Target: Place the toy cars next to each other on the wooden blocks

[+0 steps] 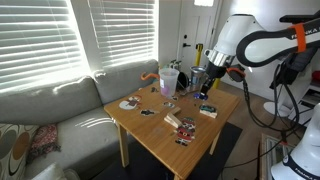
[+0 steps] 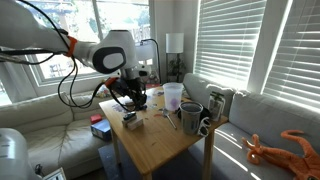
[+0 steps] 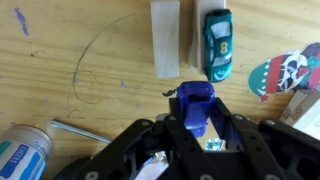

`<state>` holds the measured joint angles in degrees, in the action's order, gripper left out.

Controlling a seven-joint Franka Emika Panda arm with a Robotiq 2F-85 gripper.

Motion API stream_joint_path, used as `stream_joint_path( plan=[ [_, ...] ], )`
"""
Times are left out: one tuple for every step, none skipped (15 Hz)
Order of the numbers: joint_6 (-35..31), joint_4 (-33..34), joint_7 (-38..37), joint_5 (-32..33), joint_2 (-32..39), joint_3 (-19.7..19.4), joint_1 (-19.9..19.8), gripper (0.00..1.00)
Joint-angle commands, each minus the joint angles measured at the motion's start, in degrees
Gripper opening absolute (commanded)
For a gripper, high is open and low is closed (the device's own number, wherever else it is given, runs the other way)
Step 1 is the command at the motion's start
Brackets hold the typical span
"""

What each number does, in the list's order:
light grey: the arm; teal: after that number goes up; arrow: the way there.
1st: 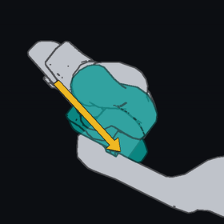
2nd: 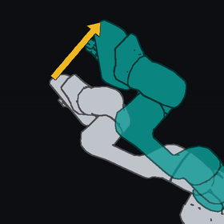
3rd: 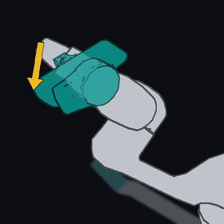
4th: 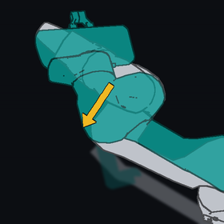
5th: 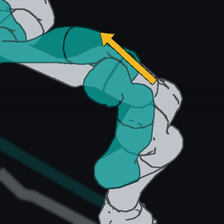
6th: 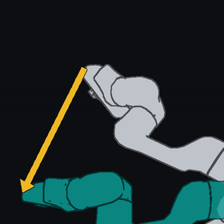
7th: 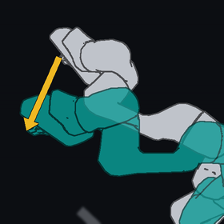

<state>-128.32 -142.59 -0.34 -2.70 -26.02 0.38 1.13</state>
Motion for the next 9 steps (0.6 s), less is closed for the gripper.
stream_joint_path(
  plan=[
    [-0.8,-3.8,3.2,0.5,-4.0,-1.3,-0.3,0.1],
    [-0.9,-4.5,3.4,0.6,-4.6,-1.4,-0.4,0.1],
    [-1.1,-5.3,3.7,0.5,-5.2,-1.5,-0.3,0.1],
    [-1.5,-6.1,4.0,0.3,-5.9,-1.6,-0.3,0.1],
    [-1.3,-6.8,3.5,0.3,-6.6,-1.6,-0.4,0.1],
    [-1.4,-7.3,3.6,0.3,-7.1,-1.6,-0.4,0.1],
    [-1.3,-7.9,3.3,0.5,-7.7,-1.4,-0.4,0.1],
    [-1.4,-8.4,3.0,0.7,-8.3,-1.3,-0.6,0.1],
    [-1.5,-9.1,3.2,0.6,-9.0,-1.4,-0.5,0.1]
  ],
)
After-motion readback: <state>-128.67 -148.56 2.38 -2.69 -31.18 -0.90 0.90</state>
